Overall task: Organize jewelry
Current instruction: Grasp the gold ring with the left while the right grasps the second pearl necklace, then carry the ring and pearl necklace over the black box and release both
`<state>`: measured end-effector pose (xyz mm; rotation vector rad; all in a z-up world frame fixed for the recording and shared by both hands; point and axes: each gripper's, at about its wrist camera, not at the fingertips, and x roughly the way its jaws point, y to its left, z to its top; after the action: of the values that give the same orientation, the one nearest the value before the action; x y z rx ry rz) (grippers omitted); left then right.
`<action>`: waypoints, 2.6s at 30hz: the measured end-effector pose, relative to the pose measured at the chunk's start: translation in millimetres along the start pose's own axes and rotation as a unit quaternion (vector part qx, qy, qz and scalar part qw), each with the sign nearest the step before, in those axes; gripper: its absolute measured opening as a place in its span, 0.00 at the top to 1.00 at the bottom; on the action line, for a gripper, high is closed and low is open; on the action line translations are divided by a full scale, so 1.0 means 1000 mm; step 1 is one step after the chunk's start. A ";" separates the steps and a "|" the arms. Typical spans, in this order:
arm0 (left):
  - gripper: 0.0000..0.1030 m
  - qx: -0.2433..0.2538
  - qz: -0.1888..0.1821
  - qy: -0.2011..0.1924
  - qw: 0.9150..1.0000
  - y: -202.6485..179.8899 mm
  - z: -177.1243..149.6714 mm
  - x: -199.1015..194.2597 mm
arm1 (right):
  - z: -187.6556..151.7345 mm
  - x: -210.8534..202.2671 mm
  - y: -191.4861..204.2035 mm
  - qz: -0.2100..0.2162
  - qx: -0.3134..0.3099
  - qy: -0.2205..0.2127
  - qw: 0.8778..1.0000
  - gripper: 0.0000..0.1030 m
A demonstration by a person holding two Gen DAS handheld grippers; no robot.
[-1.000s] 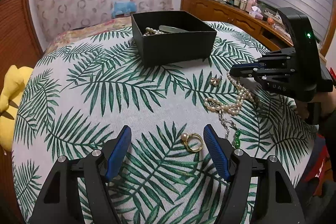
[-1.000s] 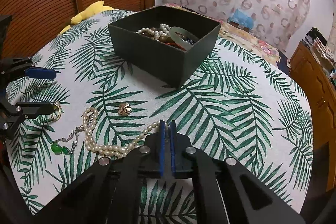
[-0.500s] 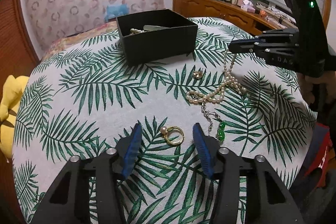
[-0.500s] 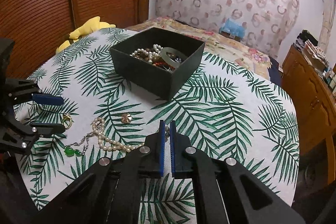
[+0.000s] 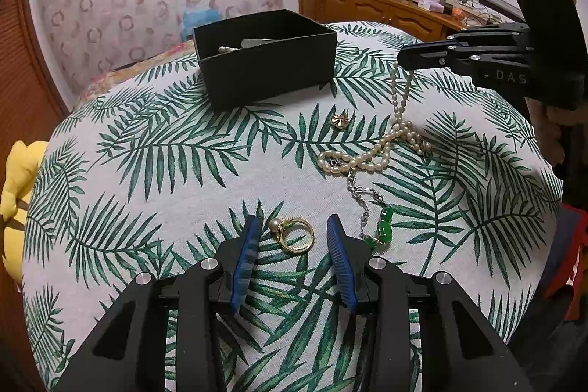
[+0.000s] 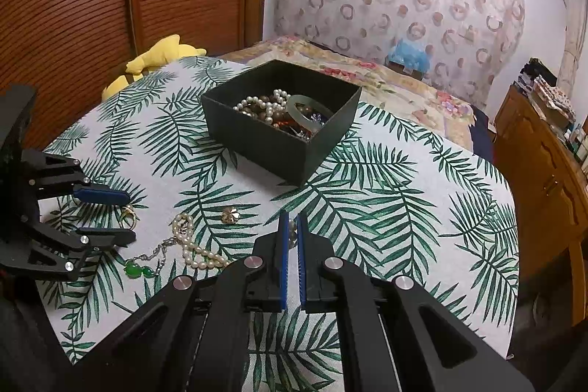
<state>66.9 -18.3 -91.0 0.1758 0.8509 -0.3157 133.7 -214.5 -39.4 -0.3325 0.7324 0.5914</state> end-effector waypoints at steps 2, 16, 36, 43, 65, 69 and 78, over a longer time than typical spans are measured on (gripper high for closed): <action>0.65 0.000 -0.001 -0.001 1.000 0.000 0.000 0.000 | 0.000 -0.001 0.000 0.001 -0.001 -0.001 1.000 0.95; 0.78 -0.015 -0.003 -0.024 1.000 0.006 0.005 -0.010 | 0.015 -0.019 0.004 -0.003 -0.011 -0.019 1.000 0.95; 0.78 -0.032 0.014 -0.097 0.995 0.030 0.057 -0.046 | 0.097 -0.083 0.000 -0.025 -0.033 -0.109 0.993 0.95; 0.78 -0.038 0.014 -0.106 0.994 0.038 0.073 -0.045 | 0.126 -0.100 -0.007 -0.039 -0.037 -0.131 0.990 0.95; 0.78 -0.043 0.037 -0.114 0.992 0.060 0.112 -0.031 | 0.194 -0.095 -0.021 -0.056 -0.027 -0.155 0.986 0.95; 0.77 -0.041 0.041 -0.113 0.992 0.064 0.119 -0.025 | 0.189 -0.074 -0.021 -0.049 -0.024 -0.128 0.990 0.95; 0.77 -0.040 0.044 -0.104 0.993 0.069 0.135 -0.008 | 0.162 -0.016 -0.022 0.000 0.015 -0.073 0.997 0.95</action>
<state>181.4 10.8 4.4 0.1037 0.6468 -0.2135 223.2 -160.5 87.3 -0.2580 0.6008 0.5979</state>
